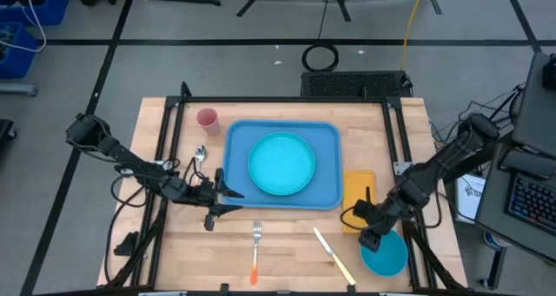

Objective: Set up tray
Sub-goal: Put the blue bowl on top of the plate on the blue serving tray

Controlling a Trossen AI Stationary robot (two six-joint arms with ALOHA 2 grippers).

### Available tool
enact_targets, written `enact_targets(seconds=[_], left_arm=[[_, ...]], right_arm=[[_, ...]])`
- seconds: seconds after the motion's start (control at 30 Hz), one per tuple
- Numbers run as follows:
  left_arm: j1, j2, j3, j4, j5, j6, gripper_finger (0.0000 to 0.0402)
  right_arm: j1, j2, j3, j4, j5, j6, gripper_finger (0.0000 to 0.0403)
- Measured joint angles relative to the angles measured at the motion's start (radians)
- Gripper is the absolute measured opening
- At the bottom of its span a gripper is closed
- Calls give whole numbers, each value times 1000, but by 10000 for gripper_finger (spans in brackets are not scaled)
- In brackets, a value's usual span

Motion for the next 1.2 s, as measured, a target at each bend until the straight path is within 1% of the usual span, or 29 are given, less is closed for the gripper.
enact_targets(seconds=[0.13,0.33,0.67,0.87,1.2], left_arm=[[0,0,0,0,-7,25,150],[14,0,0,0,-8,25,150],[21,0,0,-2,-7,20,150],[21,0,0,-4,-7,21,150],[21,1,0,-33,-7,4,150]], right_arm=[[43,10,0,3,38,63,144],[80,59,0,14,36,107,144],[80,118,0,126,37,110,144],[79,151,0,126,32,109,144],[79,153,0,141,37,107,144]])
